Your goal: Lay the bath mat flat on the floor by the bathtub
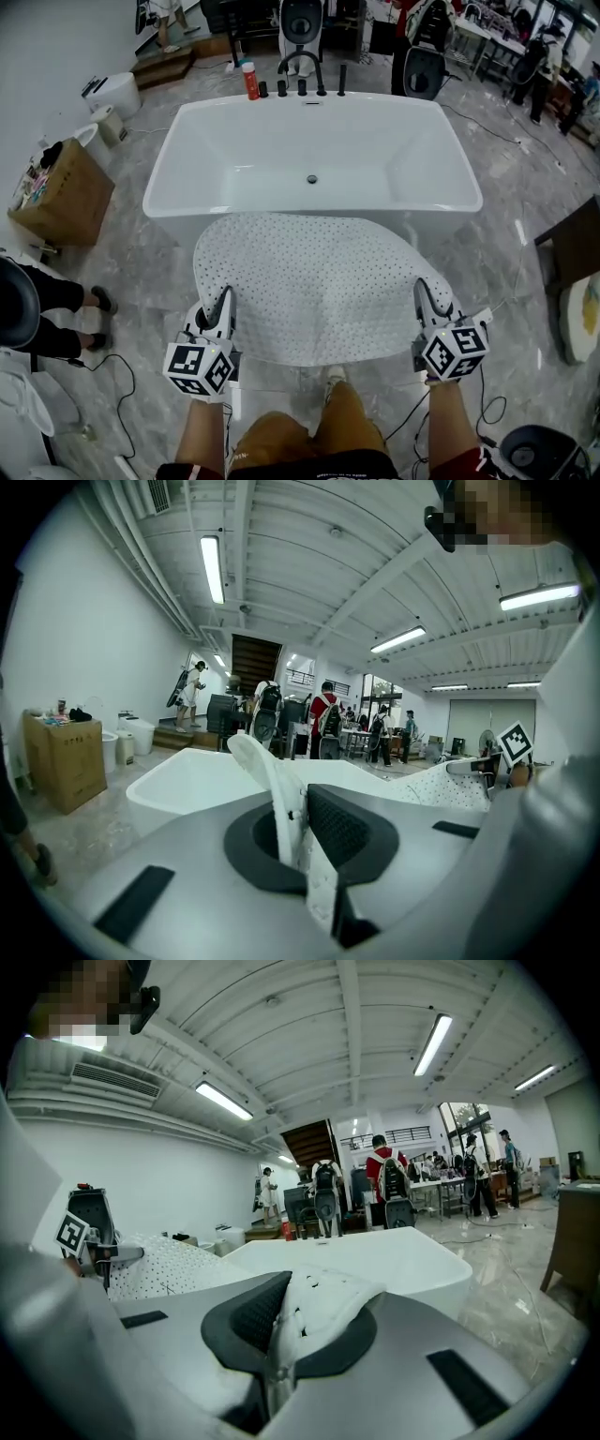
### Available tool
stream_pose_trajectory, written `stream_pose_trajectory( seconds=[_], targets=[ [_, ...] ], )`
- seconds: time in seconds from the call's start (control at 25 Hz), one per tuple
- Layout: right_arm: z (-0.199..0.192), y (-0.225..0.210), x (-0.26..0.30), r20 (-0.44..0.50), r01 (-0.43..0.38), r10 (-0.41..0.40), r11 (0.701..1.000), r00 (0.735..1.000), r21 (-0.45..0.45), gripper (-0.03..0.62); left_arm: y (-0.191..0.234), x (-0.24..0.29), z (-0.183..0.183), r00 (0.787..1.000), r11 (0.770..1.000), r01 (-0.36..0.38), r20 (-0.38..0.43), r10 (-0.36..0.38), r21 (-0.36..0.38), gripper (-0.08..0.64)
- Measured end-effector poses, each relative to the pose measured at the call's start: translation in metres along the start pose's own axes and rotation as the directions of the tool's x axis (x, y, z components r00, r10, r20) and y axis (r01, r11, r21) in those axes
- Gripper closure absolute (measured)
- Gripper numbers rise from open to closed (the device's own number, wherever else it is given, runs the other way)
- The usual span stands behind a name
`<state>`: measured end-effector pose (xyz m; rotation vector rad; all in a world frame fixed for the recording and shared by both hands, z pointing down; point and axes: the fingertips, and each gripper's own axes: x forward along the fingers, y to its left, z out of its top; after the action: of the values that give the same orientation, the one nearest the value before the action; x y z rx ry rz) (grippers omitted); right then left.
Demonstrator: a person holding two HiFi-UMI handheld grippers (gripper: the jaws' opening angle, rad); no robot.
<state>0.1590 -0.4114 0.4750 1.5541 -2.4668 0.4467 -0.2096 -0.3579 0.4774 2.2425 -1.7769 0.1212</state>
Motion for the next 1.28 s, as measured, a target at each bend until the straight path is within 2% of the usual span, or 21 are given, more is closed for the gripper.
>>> stream_pose_trajectory(
  seconds=[0.28, 0.72, 0.88, 1.04, 1.28],
  targets=[
    [-0.082, -0.001, 0.026, 0.012, 0.007, -0.007, 1.000, 1.000, -0.017, 0.560, 0.023, 0.010, -0.091, 1.000, 1.000, 0.007, -0.002, -0.007, -0.006, 0.535],
    [-0.211, -0.028, 0.089, 0.025, 0.033, -0.031, 0.998, 0.999, -0.054, 0.560, 0.051, 0.069, -0.219, 0.998, 0.998, 0.041, 0.042, -0.043, 0.037, 0.537],
    [-0.253, -0.023, 0.103, 0.040, 0.035, -0.032, 0.996, 0.999, -0.078, 0.560, 0.063, 0.073, -0.264, 0.996, 0.998, 0.049, 0.067, -0.052, 0.046, 0.537],
    [-0.296, -0.018, 0.105, 0.034, 0.031, -0.028, 0.994, 0.999, -0.102, 0.560, 0.072, 0.072, -0.311, 0.996, 0.997, 0.067, 0.060, -0.069, 0.027, 0.537],
    [-0.346, -0.017, 0.104, 0.031, 0.040, -0.036, 0.991, 0.999, -0.129, 0.560, 0.087, 0.067, -0.356, 0.994, 0.997, 0.077, 0.073, -0.079, 0.019, 0.537]
  ],
)
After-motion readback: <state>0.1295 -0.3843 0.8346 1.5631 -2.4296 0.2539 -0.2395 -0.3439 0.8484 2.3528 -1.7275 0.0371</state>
